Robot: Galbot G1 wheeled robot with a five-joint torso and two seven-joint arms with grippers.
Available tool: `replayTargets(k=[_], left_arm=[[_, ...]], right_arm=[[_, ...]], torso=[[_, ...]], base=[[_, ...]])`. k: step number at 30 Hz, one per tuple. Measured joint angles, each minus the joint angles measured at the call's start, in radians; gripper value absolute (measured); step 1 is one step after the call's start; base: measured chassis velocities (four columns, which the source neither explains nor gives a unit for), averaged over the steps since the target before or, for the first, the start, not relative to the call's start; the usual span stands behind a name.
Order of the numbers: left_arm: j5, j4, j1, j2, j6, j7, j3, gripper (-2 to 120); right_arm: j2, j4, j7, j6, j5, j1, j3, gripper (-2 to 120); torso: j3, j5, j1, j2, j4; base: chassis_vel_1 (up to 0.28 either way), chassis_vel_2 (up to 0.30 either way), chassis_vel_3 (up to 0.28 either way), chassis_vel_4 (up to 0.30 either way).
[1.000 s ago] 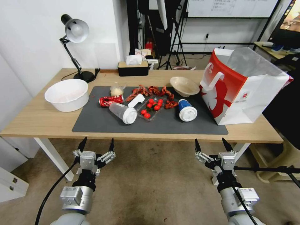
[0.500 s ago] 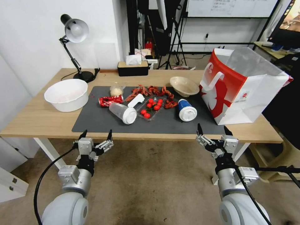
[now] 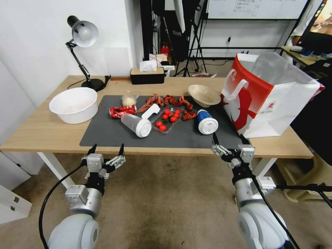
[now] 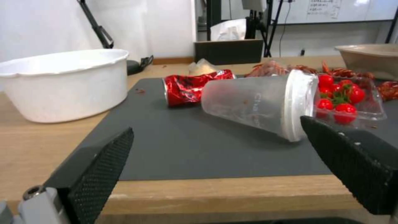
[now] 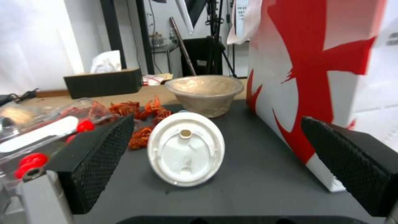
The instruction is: Pick up the trash from the table and place it into the takeout bag.
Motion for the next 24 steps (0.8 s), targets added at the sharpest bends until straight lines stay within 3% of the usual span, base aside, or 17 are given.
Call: replayTargets(k=[4, 14, 24], left_arm=[[0.0, 0.024, -0.026, 0.015, 0.005, 0.013, 0.024, 100], [-0.005, 0.047, -0.037, 0.02, 0.003, 0.025, 0.013, 100], [-0.006, 0.048, -0.034, 0.013, -0.015, 0.023, 0.005, 100]], right_arm=[[-0.026, -0.042, 0.026, -0.016, 0.03, 0.047, 0.004, 100], [-0.101, -0.22, 0.042, -0.089, 0.203, 0.253, -0.058, 100], [-0.102, -0.272, 0.012, -0.107, 0.261, 0.316, -0.114, 100]], torso=[[0.0, -0.0005, 0.0, 0.0, -0.0012], [0.0, -0.0001, 0.0, 0.0, -0.0004], [0.0, -0.0002, 0.0, 0.0, -0.0006]], base=[[0.0, 0.0, 0.0, 0.0], [0.0, 0.0, 0.0, 0.0], [0.0, 0.0, 0.0, 0.0]])
